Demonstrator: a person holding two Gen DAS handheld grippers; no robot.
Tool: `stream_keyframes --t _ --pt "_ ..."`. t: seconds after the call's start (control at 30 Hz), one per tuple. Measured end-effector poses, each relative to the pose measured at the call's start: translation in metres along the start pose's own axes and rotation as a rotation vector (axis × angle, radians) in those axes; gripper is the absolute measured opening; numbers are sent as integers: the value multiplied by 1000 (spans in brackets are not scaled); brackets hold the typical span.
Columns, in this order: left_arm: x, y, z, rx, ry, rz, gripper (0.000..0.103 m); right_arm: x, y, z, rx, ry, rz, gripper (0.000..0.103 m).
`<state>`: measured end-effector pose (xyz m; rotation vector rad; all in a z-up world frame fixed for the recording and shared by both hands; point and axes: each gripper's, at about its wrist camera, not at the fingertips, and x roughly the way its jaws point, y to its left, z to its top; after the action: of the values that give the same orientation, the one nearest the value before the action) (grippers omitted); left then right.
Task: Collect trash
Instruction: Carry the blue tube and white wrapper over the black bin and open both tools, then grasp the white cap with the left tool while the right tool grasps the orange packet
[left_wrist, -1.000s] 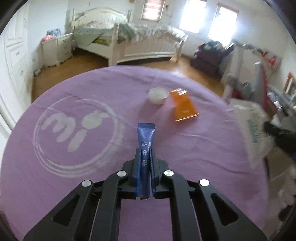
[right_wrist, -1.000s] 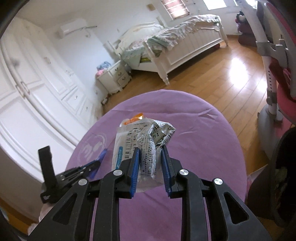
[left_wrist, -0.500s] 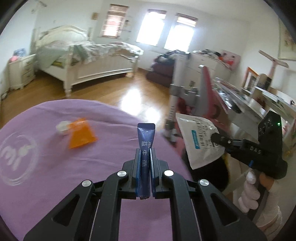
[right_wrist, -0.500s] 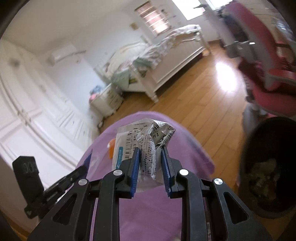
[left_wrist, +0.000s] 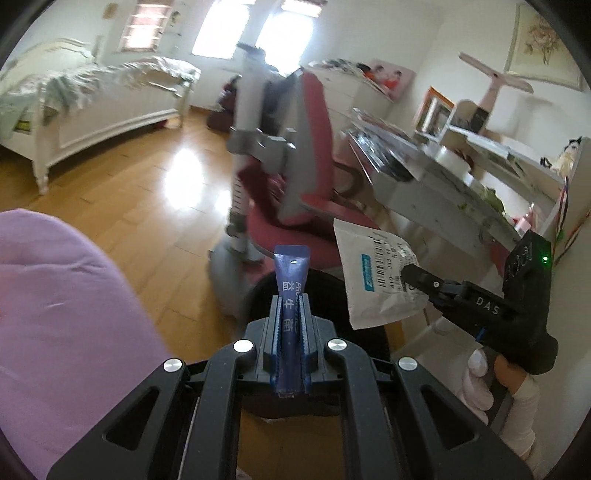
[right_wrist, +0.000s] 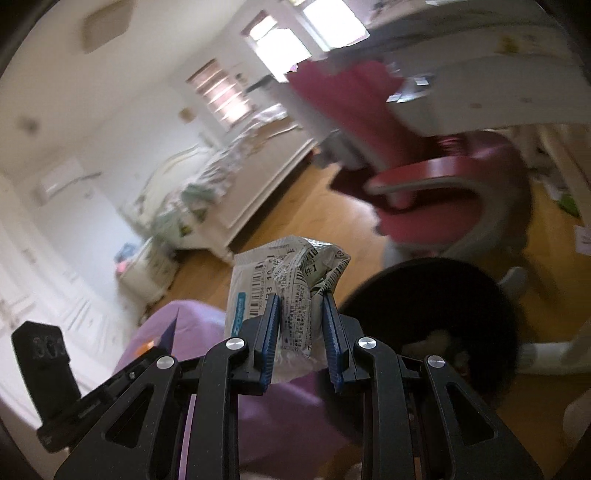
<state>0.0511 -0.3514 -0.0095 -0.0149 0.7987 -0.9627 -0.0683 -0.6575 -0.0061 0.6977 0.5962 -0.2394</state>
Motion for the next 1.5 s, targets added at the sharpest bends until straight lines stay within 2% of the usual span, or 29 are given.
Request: stream_keyframes --t 0.13,0.37,0.57,0.8,0.83,0.87,0.9,0.93,0.97,1.1,1.3,1.37,1.5 --pt "33 -12 -4 18 55 -29 9 5 -31 1 54 -2 -30 24" --pt "74 -23 -5 34 129 -44 9 16 -56 -4 103 3 -65 24" --pt "90 -31 -7 46 162 -46 10 19 -70 -9 136 11 -77 24" --pt "101 -35 -6 47 177 -21 14 19 -86 -12 193 14 -82 30" --pt "102 -35 -6 46 181 -15 22 18 -87 -13 201 12 -85 41" --pt "102 -35 -6 43 185 -7 42 16 -89 -14 209 8 -96 57" --pt "101 -34 -7 37 183 0 53 14 -90 -14 217 0 -116 65" --pt "97 -33 -7 27 169 -1 70 12 -90 -15 218 -11 -119 69" --pt "92 -33 -7 22 148 -5 73 11 -89 -15 212 -13 -116 69" --pt "76 -27 -7 4 130 8 74 14 -79 -17 190 2 -108 69" --pt "36 -8 -5 -22 63 46 85 27 -45 -23 122 51 -76 69" --pt "16 4 -5 -35 26 69 88 33 -27 -28 86 73 -61 74" --pt "-28 43 -5 -90 -36 131 89 46 9 -35 10 119 -20 75"
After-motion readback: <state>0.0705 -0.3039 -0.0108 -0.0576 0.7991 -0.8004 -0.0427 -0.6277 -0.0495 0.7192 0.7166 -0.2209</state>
